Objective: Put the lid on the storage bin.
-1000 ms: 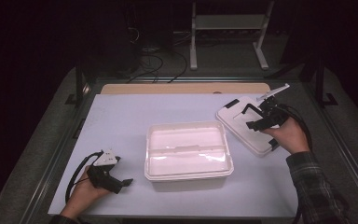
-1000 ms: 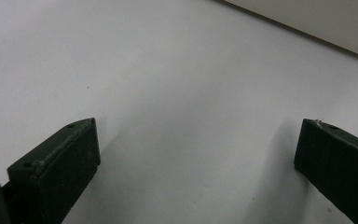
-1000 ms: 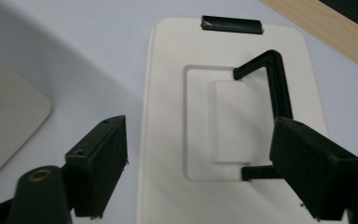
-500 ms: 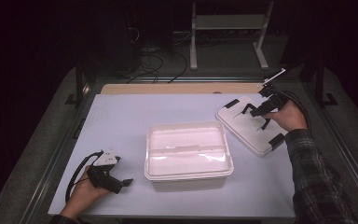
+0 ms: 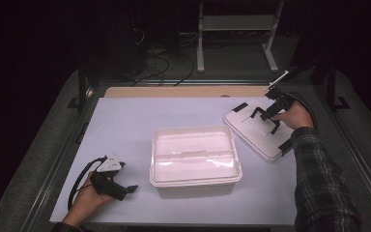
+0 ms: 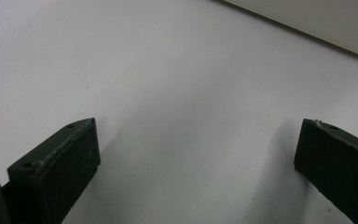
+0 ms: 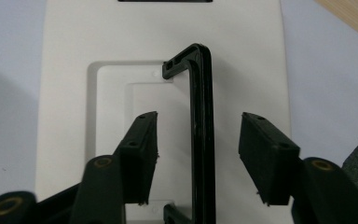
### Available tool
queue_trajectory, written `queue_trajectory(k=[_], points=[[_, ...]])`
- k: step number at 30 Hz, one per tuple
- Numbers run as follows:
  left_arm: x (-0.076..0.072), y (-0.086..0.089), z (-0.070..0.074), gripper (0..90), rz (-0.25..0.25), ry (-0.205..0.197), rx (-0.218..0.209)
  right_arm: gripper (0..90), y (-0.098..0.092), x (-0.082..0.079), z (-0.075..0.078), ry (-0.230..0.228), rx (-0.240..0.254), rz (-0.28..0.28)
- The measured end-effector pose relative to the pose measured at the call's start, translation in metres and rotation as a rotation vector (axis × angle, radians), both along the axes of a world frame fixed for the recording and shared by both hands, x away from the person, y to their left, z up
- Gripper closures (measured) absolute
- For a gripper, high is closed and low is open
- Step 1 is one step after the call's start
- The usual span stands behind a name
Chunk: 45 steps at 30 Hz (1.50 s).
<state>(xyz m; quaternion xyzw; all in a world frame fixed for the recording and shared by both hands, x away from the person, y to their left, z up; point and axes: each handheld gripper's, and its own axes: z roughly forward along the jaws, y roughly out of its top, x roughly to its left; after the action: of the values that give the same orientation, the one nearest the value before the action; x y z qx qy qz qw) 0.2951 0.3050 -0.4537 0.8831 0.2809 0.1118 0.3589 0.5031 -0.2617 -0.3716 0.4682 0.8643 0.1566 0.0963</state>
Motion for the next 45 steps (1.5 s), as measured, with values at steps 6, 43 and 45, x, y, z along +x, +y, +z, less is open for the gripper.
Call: queue_trajectory(k=[6,43,45], points=[[0.000,0.000,0.000,0.0,0.000,0.000,0.000,60.6,0.000,0.002,-0.004,0.027,0.001,0.002],[0.000,0.000,0.000,0.0,0.001,-0.002,-0.001,84.5,0.009,-0.041,0.128,-0.097,0.103,0.177],[0.000,0.000,0.000,0.0,0.001,-0.002,-0.002,84.5,0.013,-0.046,0.137,-0.106,0.117,0.212]])
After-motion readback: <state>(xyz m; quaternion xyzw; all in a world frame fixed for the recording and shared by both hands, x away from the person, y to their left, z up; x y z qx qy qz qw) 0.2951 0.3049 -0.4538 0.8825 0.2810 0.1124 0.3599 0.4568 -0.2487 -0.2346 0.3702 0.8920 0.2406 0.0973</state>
